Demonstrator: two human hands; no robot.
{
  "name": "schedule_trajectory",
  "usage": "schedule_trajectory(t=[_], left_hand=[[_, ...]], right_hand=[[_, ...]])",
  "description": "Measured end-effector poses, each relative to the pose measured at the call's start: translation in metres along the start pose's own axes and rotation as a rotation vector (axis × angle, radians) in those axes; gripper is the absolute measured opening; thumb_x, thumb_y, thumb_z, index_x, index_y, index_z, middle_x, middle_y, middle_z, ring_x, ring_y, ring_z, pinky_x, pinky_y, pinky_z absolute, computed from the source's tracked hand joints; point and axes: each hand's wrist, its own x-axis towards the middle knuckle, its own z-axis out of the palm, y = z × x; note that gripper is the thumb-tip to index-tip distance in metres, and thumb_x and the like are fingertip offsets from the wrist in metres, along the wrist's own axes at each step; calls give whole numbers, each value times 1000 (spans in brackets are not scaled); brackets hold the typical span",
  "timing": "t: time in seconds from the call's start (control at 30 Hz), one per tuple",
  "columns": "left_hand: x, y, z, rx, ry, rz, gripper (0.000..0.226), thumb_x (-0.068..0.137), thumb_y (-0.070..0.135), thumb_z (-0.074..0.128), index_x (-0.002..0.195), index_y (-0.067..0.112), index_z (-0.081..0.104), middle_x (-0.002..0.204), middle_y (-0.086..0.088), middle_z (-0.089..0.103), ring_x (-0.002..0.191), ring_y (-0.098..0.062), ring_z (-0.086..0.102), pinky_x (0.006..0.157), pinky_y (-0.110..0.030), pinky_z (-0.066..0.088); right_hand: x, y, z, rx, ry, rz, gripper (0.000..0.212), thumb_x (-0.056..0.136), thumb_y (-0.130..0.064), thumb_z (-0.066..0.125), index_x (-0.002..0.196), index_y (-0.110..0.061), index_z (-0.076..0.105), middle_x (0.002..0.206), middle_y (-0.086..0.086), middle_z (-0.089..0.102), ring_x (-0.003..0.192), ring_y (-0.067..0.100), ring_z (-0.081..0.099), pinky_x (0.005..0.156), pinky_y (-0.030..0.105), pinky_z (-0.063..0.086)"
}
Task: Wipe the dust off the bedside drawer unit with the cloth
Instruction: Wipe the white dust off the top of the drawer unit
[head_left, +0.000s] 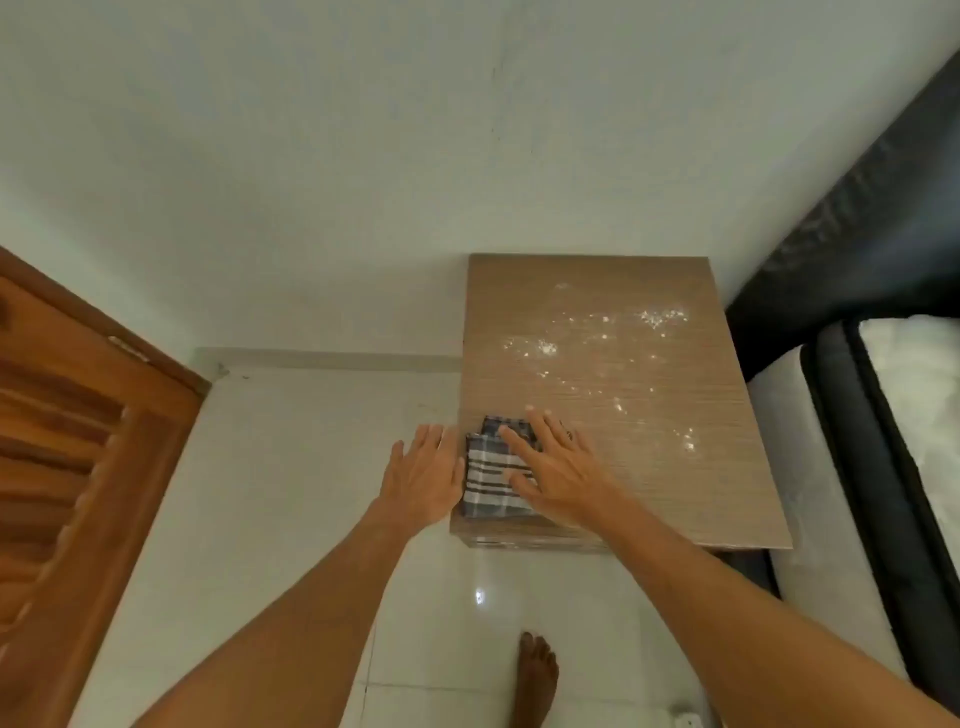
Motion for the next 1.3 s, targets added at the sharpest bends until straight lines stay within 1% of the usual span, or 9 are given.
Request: schedule_trajectory(t=[0.17,0.3,0.4,0.6,0.7,0.77,0.87,1.0,1.3], left_hand=[[33,-14,39,-73,-17,11,45,96,22,43,140,19,35,140,-2,45,130,-21,41,106,-44,37],[48,-23,55,-76,6,14,54,92,17,52,142,17,33,142,-3,45,129,-21,44,103,-42,41],[55,-28,62,-80,26,23,57,91,14,52,144,15,32,142,-4,44,128,-22,44,102,-40,42],[60,-31,68,-112,55,20,65,91,17,57,148,15,26,142,-5,45,125,-22,47,102,-40,44],[66,-29,68,-88,62,36,62,94,18,52,149,13,23,149,-6,37,132,-22,39,106,-41,40],[71,-28,67,-74,58,33,59,97,19,45,150,13,21,154,-6,30,139,-23,31,110,-41,36],[82,-26,63,-51,51,28,57,99,20,40,151,13,18,158,-5,23,143,-24,24,112,-41,33],[102,-23,58,-42,68,22,55,99,21,40,150,12,20,157,-4,23,142,-24,25,110,-43,35],[163,-18,41,-26,45,-37,59,100,25,40,152,11,13,161,-3,9,149,-26,8,116,-51,24]], right_hand=[[42,16,42,-138,6,-107,84,83,-81,16,151,-43,-14,162,9,-20,149,39,-10,114,65,1],[61,20,58,-175,37,-167,96,66,-92,-2,149,-46,-17,161,9,-22,147,43,-11,110,70,-3],[65,22,70,-170,62,-170,96,68,-94,4,150,-47,-14,162,10,-19,148,43,-10,110,71,-3],[62,26,79,-195,121,-248,92,75,-92,15,154,-45,5,163,15,2,147,45,8,109,73,12],[58,27,79,-215,109,-301,88,78,-89,19,154,-45,5,164,15,4,147,43,11,110,71,12],[54,27,81,-223,159,-323,78,85,-78,29,153,-43,17,161,15,19,144,41,26,107,67,24],[51,29,84,-226,260,-348,71,85,-62,47,149,-35,33,152,12,39,124,32,49,91,53,44],[61,39,80,-221,330,-376,77,80,-51,63,146,-23,36,137,8,52,98,26,58,73,41,51],[176,115,-21,-270,502,-296,67,88,-45,42,147,-13,38,134,11,54,99,25,56,83,39,49]])
